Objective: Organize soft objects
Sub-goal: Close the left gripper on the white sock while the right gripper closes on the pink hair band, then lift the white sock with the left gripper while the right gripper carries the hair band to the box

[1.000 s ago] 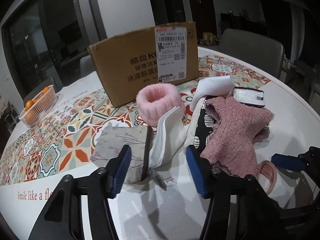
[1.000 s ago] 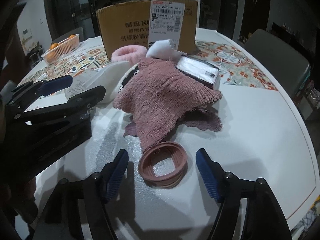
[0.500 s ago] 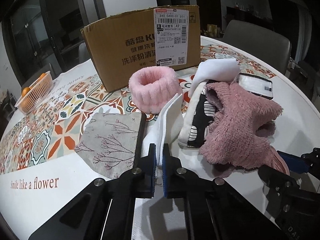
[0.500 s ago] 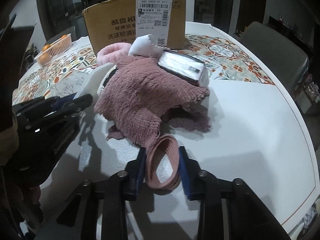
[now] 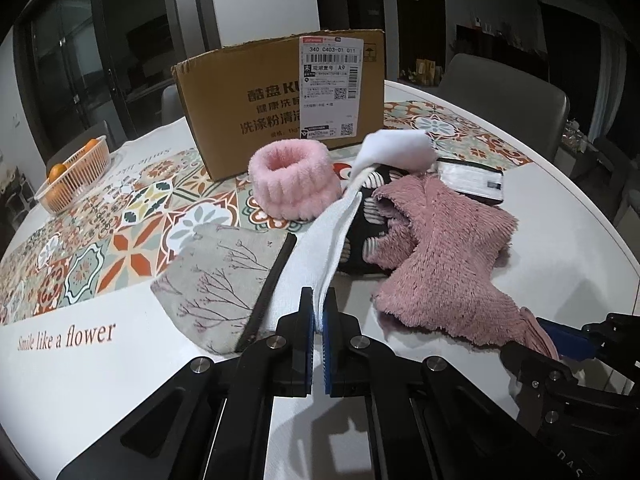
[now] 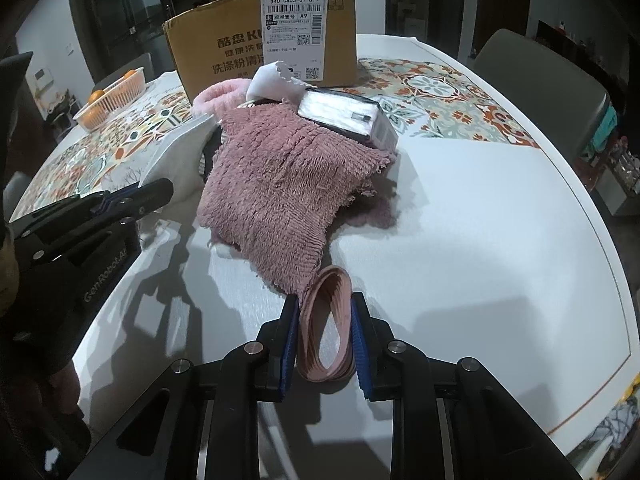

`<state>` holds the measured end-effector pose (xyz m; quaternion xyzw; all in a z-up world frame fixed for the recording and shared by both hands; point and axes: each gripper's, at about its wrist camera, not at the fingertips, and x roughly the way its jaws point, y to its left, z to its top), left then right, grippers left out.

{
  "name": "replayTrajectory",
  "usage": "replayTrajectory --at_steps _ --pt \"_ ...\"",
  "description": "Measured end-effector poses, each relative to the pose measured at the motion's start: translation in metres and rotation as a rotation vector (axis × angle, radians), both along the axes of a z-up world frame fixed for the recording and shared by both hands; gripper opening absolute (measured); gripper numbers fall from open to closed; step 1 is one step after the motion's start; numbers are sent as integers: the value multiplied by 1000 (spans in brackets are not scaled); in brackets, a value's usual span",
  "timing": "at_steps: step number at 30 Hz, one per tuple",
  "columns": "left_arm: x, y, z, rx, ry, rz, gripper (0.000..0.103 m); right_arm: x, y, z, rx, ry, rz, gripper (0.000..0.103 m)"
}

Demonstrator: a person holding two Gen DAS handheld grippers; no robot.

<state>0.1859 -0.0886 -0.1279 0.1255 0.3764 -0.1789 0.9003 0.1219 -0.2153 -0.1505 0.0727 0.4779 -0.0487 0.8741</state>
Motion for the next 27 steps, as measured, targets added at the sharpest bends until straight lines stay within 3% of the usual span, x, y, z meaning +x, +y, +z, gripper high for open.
replayTrajectory --at_steps 9,14,19,21,24,27 --pt "-14 -3 0 -26 21 11 5 -15 -6 0 2 6 10 28" --pt "-20 -5 -2 -34 32 12 5 -21 -5 0 -11 10 21 37" --pt "-25 -5 -2 -42 30 16 5 -26 -6 0 -21 9 27 38" --pt "-27 -4 0 -46 25 19 5 -27 -7 0 -18 7 23 34" --pt "-29 -3 5 -61 13 24 5 -28 -9 1 2 0 24 17" --pt "-31 -1 12 -77 -6 33 5 -30 -9 7 -4 -32 23 16"
